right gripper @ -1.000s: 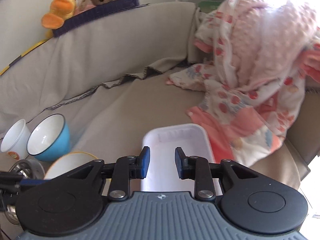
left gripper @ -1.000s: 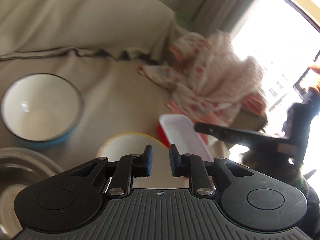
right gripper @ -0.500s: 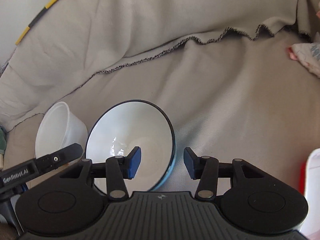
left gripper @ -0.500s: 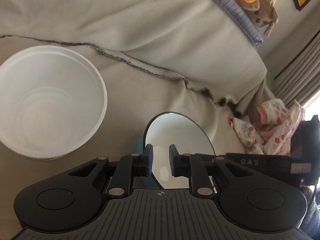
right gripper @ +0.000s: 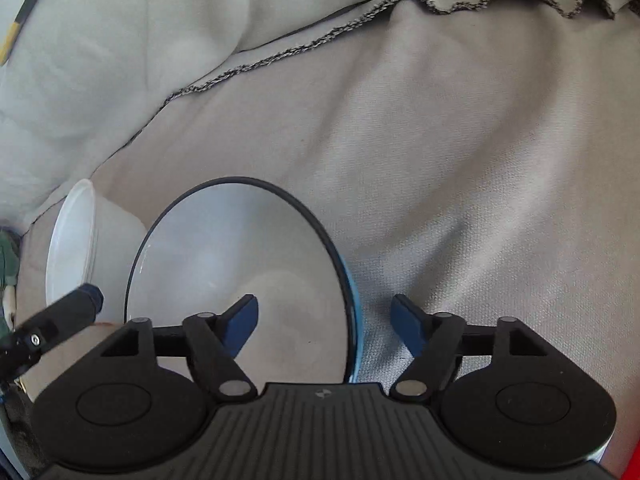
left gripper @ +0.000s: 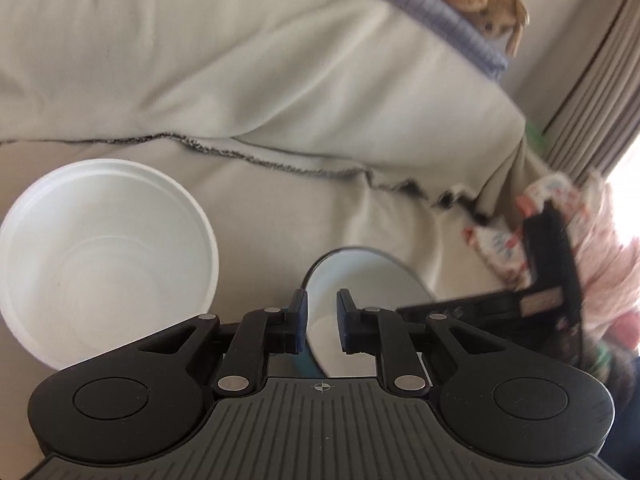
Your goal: Organize plates and bowls
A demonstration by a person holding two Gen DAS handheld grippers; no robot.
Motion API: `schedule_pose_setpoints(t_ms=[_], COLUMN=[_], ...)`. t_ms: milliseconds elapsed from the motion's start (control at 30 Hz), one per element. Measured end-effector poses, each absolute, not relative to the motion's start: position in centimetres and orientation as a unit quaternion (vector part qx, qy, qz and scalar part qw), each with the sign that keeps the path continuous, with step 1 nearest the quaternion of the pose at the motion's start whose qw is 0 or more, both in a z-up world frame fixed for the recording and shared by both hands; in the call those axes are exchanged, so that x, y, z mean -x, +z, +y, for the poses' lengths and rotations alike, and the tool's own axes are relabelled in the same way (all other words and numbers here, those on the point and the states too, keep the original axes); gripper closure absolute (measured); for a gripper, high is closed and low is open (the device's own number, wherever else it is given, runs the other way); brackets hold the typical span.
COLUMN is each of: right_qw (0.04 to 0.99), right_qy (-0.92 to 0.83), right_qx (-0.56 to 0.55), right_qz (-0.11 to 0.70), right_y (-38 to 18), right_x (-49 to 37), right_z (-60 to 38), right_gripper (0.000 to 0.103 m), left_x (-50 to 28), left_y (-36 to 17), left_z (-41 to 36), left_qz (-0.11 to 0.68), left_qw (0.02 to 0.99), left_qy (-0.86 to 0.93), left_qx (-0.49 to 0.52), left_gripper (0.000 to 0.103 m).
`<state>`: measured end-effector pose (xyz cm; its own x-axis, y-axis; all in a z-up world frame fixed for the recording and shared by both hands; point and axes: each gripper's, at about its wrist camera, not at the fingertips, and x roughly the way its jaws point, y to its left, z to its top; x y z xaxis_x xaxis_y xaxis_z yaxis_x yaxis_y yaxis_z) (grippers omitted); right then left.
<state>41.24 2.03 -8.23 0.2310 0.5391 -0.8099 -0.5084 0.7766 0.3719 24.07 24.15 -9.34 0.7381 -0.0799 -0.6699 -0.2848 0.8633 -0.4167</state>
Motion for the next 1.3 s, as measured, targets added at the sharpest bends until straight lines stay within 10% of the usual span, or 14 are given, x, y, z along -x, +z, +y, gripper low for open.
schedule_pose_setpoints(t_ms=[567,667,800,1300], right_qw=[0.765,0.784,0.804,0.84], right_qy=[0.373,0.347,0.332,0.321], right_qx=[0.013,-0.011,0.017,0.0], right_qz=[0.525,0.515,0.494,0.438], right_y=[-8.3,-8.2,-7.7,-0.9], right_x=[-41.2,-41.3,-40.1,-32.8], right_z=[2.8,2.8,2.9,-3.2], right_gripper=[0.0,0.012,0.057,0.062], left_x=[-26.8,-27.1,-27.1,-23.3], left_y=[-15.1,-15.4,-15.8,-9.0], left_z=[25.0,24.9,25.0,19.9], left_qz=[0.412,0.412,0.413,0.37], left_qw=[0.844,0.844,0.836,0.858], left_qy=[0.043,0.042,0.047,-0.036], left_qx=[0.341,0.341,0.357,0.353], left_gripper=[0.077,0.077,0.077,0.074])
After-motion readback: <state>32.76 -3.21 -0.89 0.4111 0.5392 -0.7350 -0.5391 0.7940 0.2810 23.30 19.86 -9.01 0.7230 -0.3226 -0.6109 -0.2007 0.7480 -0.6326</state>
